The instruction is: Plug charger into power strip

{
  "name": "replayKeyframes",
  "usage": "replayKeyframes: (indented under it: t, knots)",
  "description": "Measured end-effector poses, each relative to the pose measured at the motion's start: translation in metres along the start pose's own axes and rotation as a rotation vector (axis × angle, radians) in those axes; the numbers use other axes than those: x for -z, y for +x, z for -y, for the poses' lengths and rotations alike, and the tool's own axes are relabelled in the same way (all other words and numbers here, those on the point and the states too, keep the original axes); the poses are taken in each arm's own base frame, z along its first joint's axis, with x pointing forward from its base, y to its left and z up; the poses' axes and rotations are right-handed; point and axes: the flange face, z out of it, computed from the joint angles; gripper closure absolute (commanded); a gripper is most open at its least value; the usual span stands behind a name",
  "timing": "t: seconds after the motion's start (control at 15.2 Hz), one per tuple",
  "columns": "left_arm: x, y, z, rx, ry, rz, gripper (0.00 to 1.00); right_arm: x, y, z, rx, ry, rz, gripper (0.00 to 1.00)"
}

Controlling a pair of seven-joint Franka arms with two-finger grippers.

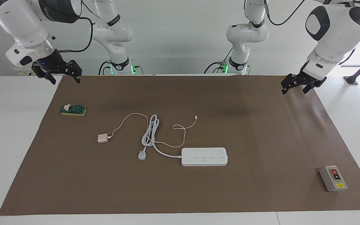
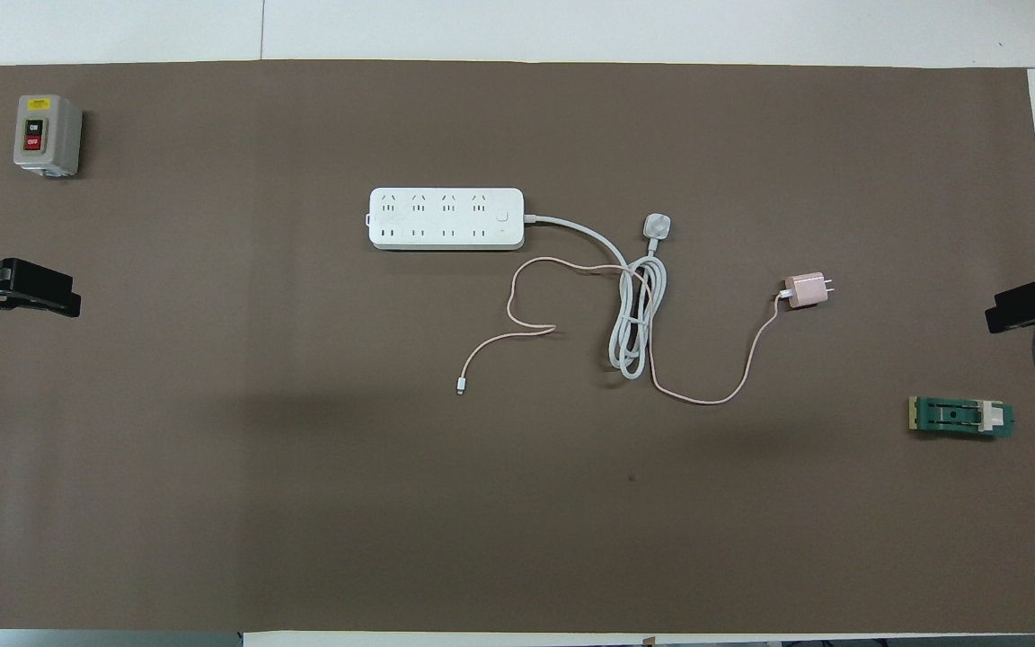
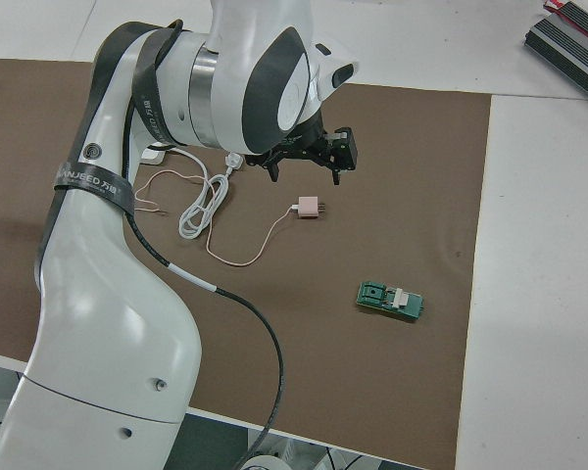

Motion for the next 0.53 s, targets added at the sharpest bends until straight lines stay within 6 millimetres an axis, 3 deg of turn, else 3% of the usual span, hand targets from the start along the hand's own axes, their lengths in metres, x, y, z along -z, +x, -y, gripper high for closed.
replayKeyframes:
  t: [0.33, 0.53]
  knots:
    - [-0.007, 0.007, -0.009, -0.007, 0.002, -0.006, 0.00, -0.011, -0.001, -0.012, -0.028, 0.029, 0.013, 0.00]
    - [-0.006, 0.009, -0.022, -0.005, 0.003, -0.017, 0.00, -0.033, 0.005, -0.022, -0.133, 0.055, 0.035, 0.00]
